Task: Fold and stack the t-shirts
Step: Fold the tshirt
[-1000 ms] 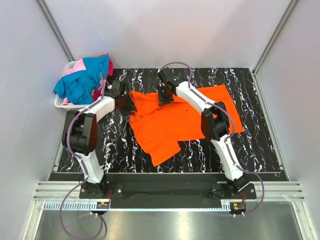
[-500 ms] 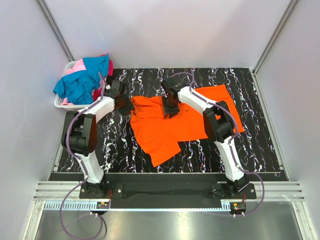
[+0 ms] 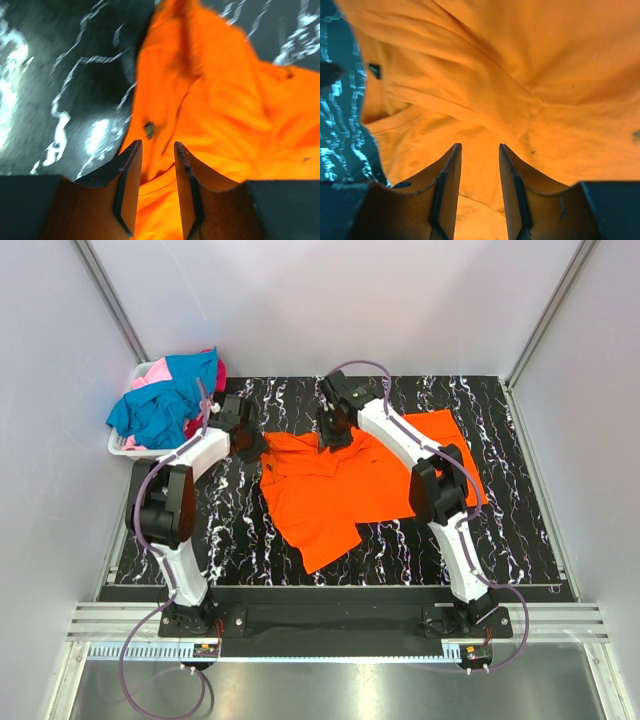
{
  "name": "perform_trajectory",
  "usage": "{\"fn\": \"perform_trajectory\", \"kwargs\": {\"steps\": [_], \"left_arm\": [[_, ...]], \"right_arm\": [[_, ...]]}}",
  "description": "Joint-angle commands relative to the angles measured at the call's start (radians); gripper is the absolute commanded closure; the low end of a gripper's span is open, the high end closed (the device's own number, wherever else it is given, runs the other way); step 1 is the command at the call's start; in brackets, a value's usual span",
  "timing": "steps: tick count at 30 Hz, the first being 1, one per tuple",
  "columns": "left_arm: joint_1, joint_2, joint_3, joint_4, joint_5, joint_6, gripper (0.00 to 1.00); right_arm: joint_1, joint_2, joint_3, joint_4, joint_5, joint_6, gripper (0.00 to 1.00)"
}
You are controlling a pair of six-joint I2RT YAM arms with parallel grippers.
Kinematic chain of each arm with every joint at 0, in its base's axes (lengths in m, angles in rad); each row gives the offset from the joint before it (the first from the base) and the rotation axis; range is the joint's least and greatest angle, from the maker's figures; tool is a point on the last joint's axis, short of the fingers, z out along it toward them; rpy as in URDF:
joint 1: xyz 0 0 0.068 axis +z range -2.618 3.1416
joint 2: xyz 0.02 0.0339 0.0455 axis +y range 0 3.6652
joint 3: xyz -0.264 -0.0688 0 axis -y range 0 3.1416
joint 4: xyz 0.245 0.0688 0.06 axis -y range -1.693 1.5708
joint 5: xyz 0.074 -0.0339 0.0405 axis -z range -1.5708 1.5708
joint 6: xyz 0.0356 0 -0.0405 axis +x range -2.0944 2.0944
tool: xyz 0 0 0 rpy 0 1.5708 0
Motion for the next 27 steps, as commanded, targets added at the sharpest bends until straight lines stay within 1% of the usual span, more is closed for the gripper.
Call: {"fn": "perform_trajectory", "kwargs": {"steps": [1, 2, 5, 8, 12, 15, 19, 27], "left_arm": [[0.006, 0.054, 0.099, 0.044, 0.056, -0.014, 0.64], [0.006, 0.083, 0.113, 0.044, 0.106, -0.014, 0.64], [0.003, 0.121, 0.141, 0.039, 0.169, -0.022, 0.64], [0.003, 0.143, 0.144, 0.027, 0.206, -0.017, 0.64], [-0.004, 0.167, 0.136, 0.011, 0.228, 0.000, 0.65], [-0.008, 0.166, 0.130, 0.004, 0.237, 0.010, 0.66], [-0.013, 0.158, 0.132, -0.012, 0.231, 0.041, 0.67], [-0.019, 0.175, 0.121, -0.065, 0.154, 0.069, 0.70]], "right_arm": [[0.010, 0.022, 0.134, -0.049, -0.003, -0.046, 0.57], [0.010, 0.057, 0.195, -0.062, -0.004, -0.056, 0.57], [0.007, 0.120, 0.278, -0.088, -0.033, -0.076, 0.56], [-0.005, 0.167, 0.321, -0.089, -0.068, -0.084, 0.55], [-0.063, 0.230, 0.376, -0.092, -0.096, -0.072, 0.54], [-0.100, 0.255, 0.387, -0.094, -0.090, -0.057, 0.54], [-0.164, 0.263, 0.363, -0.091, -0.061, -0.050, 0.55], [-0.244, 0.253, 0.341, -0.086, -0.003, -0.040, 0.55]]}}
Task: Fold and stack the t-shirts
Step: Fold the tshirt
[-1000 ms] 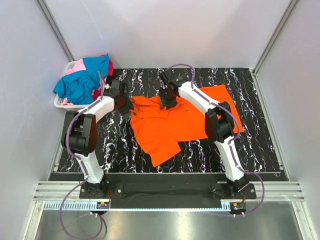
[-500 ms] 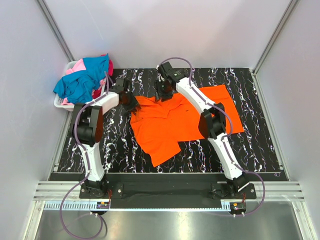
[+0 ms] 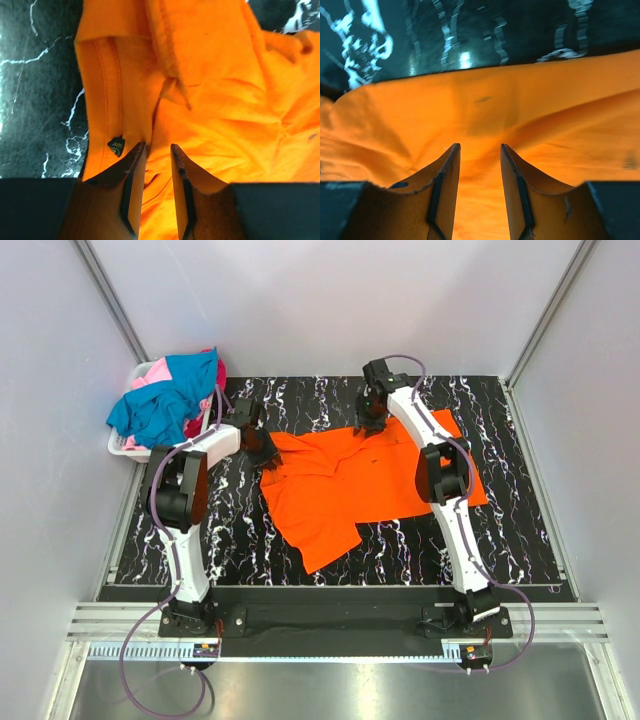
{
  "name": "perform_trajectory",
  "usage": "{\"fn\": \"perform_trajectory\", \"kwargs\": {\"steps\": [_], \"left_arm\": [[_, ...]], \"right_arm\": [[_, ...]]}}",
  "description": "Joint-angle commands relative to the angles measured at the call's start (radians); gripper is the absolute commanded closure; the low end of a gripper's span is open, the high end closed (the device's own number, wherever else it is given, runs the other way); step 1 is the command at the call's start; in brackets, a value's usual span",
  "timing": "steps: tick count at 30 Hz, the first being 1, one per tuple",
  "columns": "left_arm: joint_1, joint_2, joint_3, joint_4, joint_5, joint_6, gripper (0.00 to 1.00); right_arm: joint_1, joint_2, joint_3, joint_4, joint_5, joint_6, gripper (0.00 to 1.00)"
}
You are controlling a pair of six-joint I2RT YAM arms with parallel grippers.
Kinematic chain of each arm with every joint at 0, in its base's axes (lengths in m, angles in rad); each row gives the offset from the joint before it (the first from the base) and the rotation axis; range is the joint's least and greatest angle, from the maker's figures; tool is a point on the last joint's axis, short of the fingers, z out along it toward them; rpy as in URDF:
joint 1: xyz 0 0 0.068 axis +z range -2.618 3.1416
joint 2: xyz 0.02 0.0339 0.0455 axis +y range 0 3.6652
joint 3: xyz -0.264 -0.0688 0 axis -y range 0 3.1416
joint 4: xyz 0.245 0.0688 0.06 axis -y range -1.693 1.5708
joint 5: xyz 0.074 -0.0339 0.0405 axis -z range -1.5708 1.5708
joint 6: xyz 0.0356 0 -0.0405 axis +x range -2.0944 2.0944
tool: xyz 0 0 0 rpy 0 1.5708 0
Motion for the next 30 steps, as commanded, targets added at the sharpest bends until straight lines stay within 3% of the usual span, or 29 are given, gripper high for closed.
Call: {"fn": "perform_trajectory", "kwargs": {"steps": [1, 10, 22, 30], "left_arm": [[-0.006, 0.004, 0.013, -0.030, -0.031, 0.020, 0.72], [-0.012, 0.036, 0.064, -0.102, -0.083, 0.021, 0.76], [-0.015, 0.067, 0.099, -0.254, -0.189, 0.024, 0.97], [0.003, 0.074, 0.117, -0.306, -0.243, 0.010, 0.99]], "right_arm": [[-0.018, -0.032, 0.008, 0.002, 0.037, 0.021, 0.55], [-0.122, 0.020, 0.047, 0.010, 0.011, 0.075, 0.56], [-0.206, 0.086, 0.053, 0.010, -0.027, 0.165, 0.56], [-0.285, 0.128, 0.096, 0.013, -0.038, 0.257, 0.56]]}}
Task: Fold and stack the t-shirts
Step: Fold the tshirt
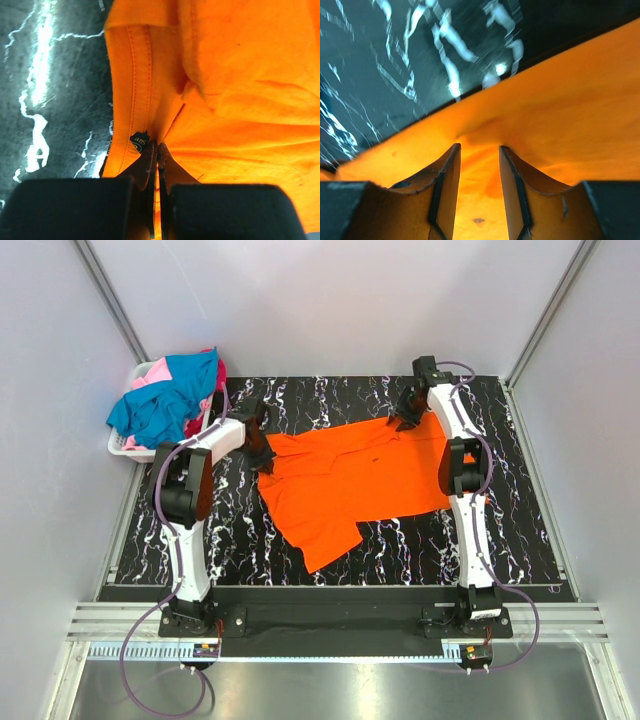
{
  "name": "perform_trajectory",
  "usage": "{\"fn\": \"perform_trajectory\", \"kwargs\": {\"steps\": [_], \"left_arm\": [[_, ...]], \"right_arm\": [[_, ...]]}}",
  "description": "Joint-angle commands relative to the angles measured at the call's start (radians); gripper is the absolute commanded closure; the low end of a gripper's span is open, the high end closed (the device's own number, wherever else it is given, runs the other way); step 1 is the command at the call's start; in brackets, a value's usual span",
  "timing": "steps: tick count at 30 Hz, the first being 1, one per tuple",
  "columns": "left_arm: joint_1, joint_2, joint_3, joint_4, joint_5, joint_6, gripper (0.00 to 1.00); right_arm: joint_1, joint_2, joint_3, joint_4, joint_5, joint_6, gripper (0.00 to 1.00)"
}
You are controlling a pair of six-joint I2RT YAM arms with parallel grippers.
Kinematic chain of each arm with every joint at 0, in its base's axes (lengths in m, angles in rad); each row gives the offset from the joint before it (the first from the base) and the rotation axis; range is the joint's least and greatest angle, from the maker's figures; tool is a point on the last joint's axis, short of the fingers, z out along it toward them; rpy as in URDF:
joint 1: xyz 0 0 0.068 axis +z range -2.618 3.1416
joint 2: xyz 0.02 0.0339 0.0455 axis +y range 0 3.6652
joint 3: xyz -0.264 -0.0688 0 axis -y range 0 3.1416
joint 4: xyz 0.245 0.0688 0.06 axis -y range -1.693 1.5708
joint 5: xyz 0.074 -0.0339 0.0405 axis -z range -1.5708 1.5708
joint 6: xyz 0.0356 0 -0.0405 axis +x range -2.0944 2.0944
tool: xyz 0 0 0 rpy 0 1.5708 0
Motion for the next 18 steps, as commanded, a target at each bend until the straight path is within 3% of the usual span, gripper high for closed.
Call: {"fn": "perform_trajectory", "kwargs": {"steps": [1, 18], "left_arm": [[0.027, 0.025, 0.025, -0.095, -0.090, 0.002, 1.00], [0.096, 0.080, 0.165, -0.159, -0.096, -0.020, 1.00]], "right_arm": [[-0.052, 0.052, 0.049, 0.006, 0.028, 0.052, 0.56], [-0.113, 0.031, 0.069, 0.013, 0.041, 0.077, 0.56]]}}
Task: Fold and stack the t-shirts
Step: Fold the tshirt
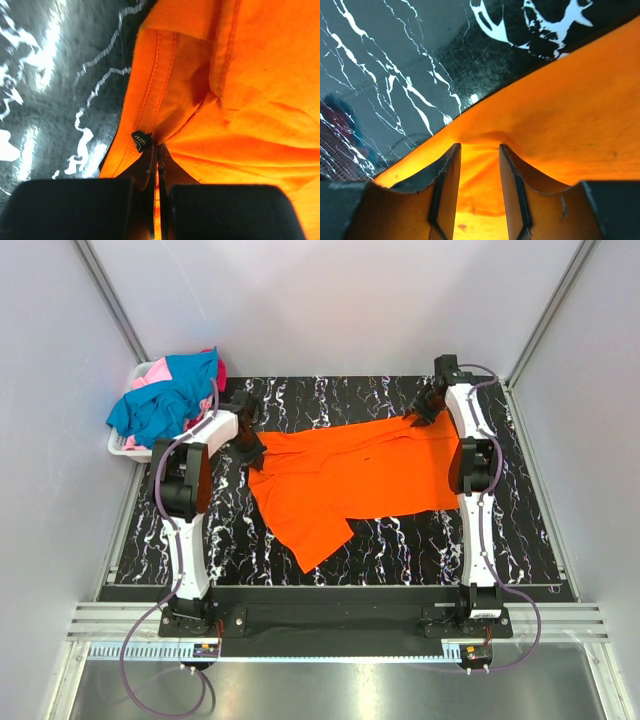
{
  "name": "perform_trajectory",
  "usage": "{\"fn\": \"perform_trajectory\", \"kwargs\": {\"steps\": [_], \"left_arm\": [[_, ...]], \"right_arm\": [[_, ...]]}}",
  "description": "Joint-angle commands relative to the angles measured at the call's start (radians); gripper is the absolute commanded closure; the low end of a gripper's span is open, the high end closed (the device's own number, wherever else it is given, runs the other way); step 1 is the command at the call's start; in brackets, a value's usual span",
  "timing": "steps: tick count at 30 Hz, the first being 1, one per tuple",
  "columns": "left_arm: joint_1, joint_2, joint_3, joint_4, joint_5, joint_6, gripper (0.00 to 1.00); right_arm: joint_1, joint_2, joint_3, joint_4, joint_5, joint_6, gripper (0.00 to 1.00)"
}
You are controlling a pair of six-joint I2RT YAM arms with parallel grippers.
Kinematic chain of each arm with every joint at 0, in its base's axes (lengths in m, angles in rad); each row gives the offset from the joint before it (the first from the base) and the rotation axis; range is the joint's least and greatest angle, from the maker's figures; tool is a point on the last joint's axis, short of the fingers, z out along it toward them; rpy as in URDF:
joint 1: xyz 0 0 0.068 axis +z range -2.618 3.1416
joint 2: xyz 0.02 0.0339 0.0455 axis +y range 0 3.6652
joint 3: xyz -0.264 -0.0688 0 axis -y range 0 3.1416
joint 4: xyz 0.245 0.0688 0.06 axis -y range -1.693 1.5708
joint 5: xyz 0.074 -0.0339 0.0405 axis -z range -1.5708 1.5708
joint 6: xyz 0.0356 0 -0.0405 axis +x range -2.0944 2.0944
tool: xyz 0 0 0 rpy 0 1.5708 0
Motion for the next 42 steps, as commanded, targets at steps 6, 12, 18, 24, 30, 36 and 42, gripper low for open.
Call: {"fn": "perform_trajectory", "kwargs": {"steps": [6, 12, 18, 24, 30, 36, 42], "left_arm": [[0.086, 0.105, 0.178, -0.037, 0.026, 0.013, 1.00], [0.096, 0.208, 0.353, -0.040, 0.109, 0.012, 0.96], [0.108, 0.257, 0.412, -0.042, 0.149, 0.009, 0.96], [0.108, 0.133, 0.328, -0.026, 0.103, 0.049, 0.94], [0.122, 0.009, 0.234, -0.022, 0.034, 0.076, 0.90], [0.122, -0.070, 0.197, 0.003, 0.093, 0.108, 0.79], [0.122, -0.104, 0.177, 0.014, 0.125, 0.113, 0.58]], "right_arm": [[-0.010, -0.065, -0.086, 0.004, 0.070, -0.020, 0.59], [-0.010, -0.131, -0.193, 0.003, 0.096, -0.024, 0.60], [-0.012, -0.178, -0.298, 0.003, 0.096, -0.023, 0.63], [-0.009, -0.181, -0.249, -0.011, 0.102, -0.038, 0.63], [-0.010, -0.181, -0.189, -0.037, 0.123, -0.051, 0.62], [-0.012, -0.183, -0.192, -0.039, 0.108, -0.054, 0.62], [-0.010, -0.191, -0.207, -0.039, 0.108, -0.060, 0.62]]}}
